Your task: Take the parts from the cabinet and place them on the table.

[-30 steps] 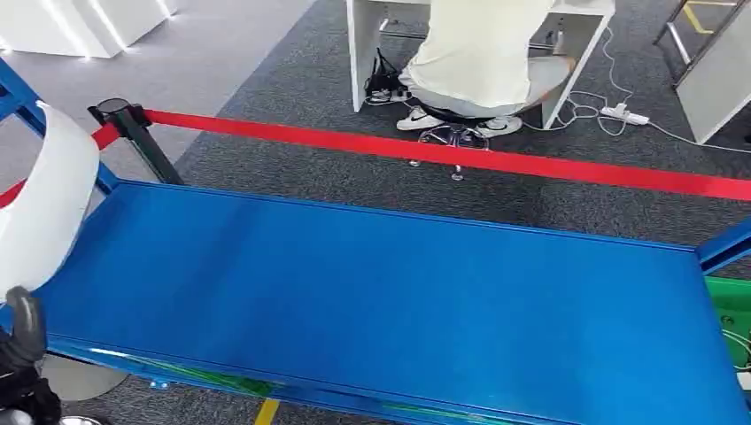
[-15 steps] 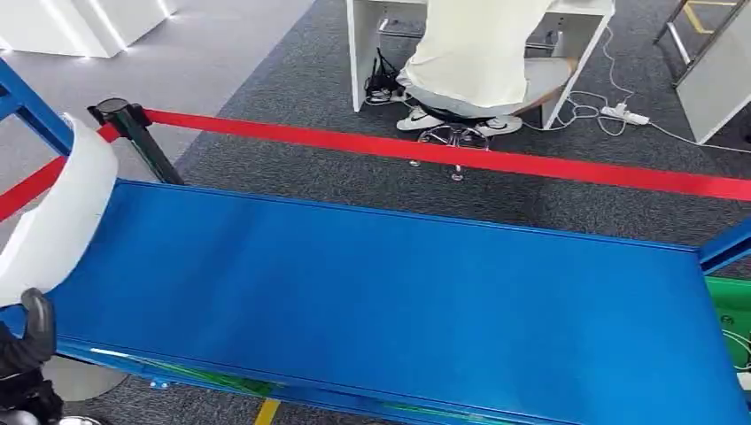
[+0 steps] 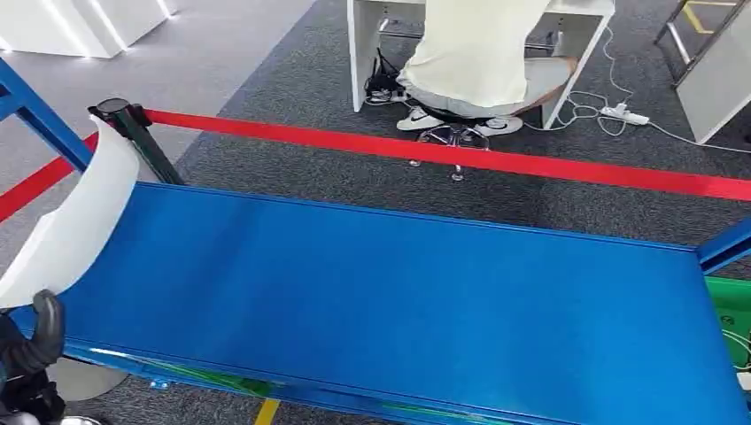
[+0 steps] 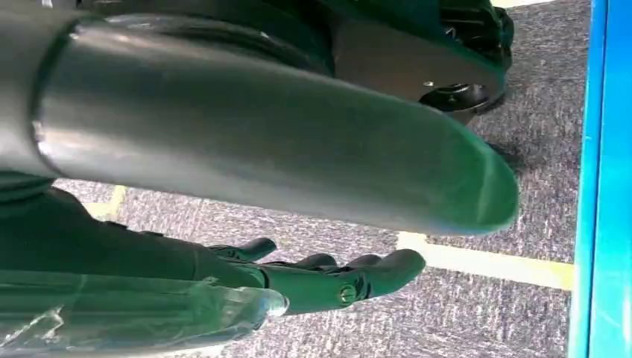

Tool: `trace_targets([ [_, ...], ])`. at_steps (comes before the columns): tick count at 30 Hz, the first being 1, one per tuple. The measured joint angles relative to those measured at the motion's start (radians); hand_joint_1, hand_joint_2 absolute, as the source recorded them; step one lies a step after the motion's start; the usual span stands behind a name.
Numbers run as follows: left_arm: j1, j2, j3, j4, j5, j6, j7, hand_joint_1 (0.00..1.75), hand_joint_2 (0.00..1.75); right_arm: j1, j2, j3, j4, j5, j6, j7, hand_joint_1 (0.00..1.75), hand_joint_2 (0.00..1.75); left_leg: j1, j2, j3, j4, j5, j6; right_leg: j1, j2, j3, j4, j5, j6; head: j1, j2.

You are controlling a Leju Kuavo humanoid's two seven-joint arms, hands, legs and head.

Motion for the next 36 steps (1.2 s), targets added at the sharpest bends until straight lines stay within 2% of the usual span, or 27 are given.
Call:
trace_targets([
  [8, -0.003, -0.001, -0.028, 0.000, 0.006, 0.014, -0.052, 1.75, 1.75, -0.001, -0.001, 0.000, 0.000, 0.009, 0.000, 0.000, 0.00, 0.00, 0.000, 0.000, 0.000, 0.000, 0.000, 0.000, 0.000, 0.000, 0.000, 0.000, 0.000, 0.000, 0.000, 0.000],
  [12, -0.011, -0.009, -0.037, 0.000, -0.014, 0.072, -0.082, 1.75, 1.75, -0.002, -0.002, 0.000, 0.000, 0.003, -0.002, -0.004, 0.00, 0.00, 0.000, 0.000, 0.000, 0.000, 0.000, 0.000, 0.000, 0.000, 0.000, 0.000, 0.000, 0.000, 0.001, 0.000],
  [15, -0.017, -0.012, -0.044, 0.000, -0.016, 0.085, -0.085, 1.75, 1.75, -0.002, -0.002, 0.000, 0.000, 0.000, -0.002, -0.005, 0.00, 0.00, 0.000, 0.000, 0.000, 0.000, 0.000, 0.000, 0.000, 0.000, 0.000, 0.000, 0.000, 0.000, 0.000, 0.000],
  [19, -0.020, -0.011, -0.053, 0.002, -0.011, 0.071, -0.085, 1.75, 1.75, -0.003, -0.003, 0.000, 0.000, -0.008, 0.001, -0.007, 0.00, 0.00, 0.000, 0.000, 0.000, 0.000, 0.000, 0.000, 0.000, 0.000, 0.000, 0.000, 0.000, 0.000, 0.000, 0.000],
  [25, -0.034, 0.003, -0.091, 0.011, 0.017, -0.002, -0.065, 1.75, 1.75, -0.002, -0.003, 0.000, 0.000, -0.018, 0.010, -0.005, 0.00, 0.00, 0.000, 0.000, 0.000, 0.000, 0.000, 0.000, 0.000, 0.000, 0.000, 0.000, 0.000, 0.000, 0.001, 0.000],
  [36, -0.048, 0.010, -0.103, 0.016, 0.030, -0.013, -0.065, 1.75, 1.75, -0.002, -0.003, -0.019, 0.000, -0.040, 0.021, 0.002, 0.00, 0.00, 0.000, 0.000, 0.000, 0.000, 0.000, 0.000, 0.000, 0.000, 0.000, 0.000, 0.000, 0.000, 0.000, 0.000],
])
